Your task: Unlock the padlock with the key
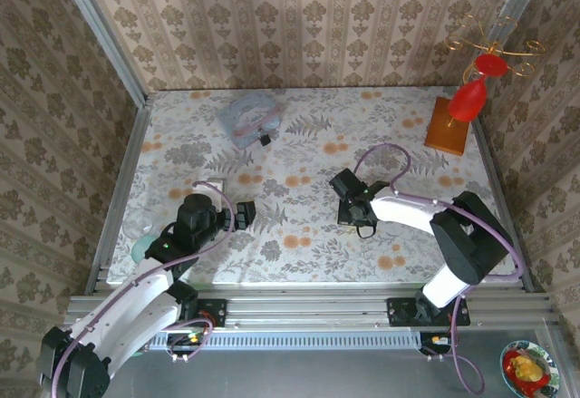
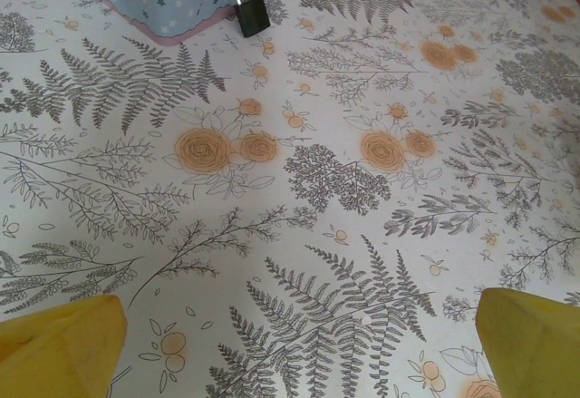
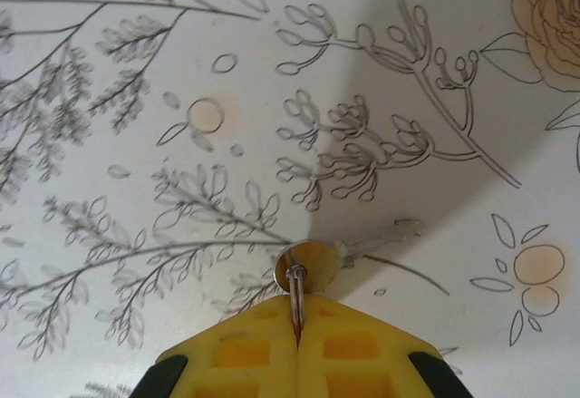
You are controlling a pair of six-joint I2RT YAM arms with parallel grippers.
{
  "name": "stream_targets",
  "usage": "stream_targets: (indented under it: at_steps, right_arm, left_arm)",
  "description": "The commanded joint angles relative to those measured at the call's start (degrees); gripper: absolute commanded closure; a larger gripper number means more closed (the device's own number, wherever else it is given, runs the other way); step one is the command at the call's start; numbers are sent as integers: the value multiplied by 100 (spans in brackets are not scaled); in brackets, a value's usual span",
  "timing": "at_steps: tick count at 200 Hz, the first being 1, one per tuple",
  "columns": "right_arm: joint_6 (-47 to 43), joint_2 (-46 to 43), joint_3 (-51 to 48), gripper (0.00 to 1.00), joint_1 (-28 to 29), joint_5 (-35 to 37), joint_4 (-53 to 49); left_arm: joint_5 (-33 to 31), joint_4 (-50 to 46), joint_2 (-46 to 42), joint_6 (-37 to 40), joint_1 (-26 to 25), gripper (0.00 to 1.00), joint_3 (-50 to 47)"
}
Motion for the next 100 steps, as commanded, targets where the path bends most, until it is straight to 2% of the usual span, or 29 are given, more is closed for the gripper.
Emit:
stream_targets:
  at_steps: [1,49,73,100]
  right_arm:
    - [10,-695,-46,100,170,-56,-31]
    - [-366,-2071,-199,100,469,-1294,773]
    - [-1257,-2738,-443,100,1073,-996,1372]
    - [-2387,-3251,-1027,100,1786,-370,2452]
  left_arm:
    - [61,261,7,186,-40,0,-121]
    - [1183,1633,54,383,-297,0,-393]
    - [1626,1568,308,-235,-321,0,97]
    - [1825,472,864,-1506,-369,3,1113]
